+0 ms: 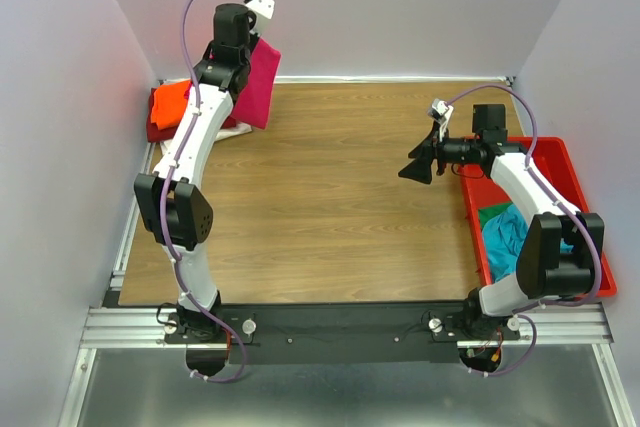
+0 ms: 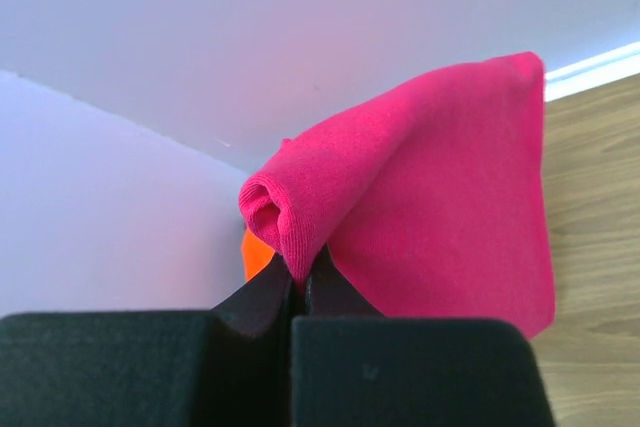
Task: Fold and stack the t-shirts
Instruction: Neatly place the folded tshirt to the corner
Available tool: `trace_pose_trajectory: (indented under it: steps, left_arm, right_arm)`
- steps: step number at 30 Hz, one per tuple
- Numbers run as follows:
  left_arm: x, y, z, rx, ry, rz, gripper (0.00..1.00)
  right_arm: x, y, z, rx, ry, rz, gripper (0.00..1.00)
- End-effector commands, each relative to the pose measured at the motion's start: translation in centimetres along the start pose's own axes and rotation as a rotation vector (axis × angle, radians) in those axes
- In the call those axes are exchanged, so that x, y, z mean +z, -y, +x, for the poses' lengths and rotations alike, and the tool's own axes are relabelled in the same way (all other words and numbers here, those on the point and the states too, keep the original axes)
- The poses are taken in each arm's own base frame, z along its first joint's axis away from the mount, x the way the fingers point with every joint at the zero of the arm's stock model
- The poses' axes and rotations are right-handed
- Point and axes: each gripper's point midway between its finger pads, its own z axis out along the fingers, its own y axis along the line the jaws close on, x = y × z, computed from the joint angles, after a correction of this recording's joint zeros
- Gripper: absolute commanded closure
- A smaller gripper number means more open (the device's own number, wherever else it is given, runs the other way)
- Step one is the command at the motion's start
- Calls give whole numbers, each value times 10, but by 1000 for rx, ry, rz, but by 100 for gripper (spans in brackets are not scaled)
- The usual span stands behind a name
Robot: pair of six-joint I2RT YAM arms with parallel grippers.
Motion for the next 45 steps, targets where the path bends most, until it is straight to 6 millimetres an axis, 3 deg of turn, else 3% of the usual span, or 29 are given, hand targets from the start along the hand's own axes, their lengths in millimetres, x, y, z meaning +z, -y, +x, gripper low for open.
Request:
trace_pose_trajectory:
  steps: [1, 24, 40, 45]
  left_arm:
    - [-23, -41, -33, -13, 81, -120, 100]
    - [-41, -82, -55, -20, 126, -260, 100]
    - [-22, -94, -44, -18, 107, -291, 100]
    - [-12, -97, -39, -20, 104, -290, 100]
  right_arm:
    - [-4, -7, -4, -5, 16, -27, 15]
    - [-3, -4, 0, 1, 3, -21, 16]
    - [-1, -1, 7, 25, -7, -26, 16]
    - [-10, 9, 9, 50, 5, -1, 16]
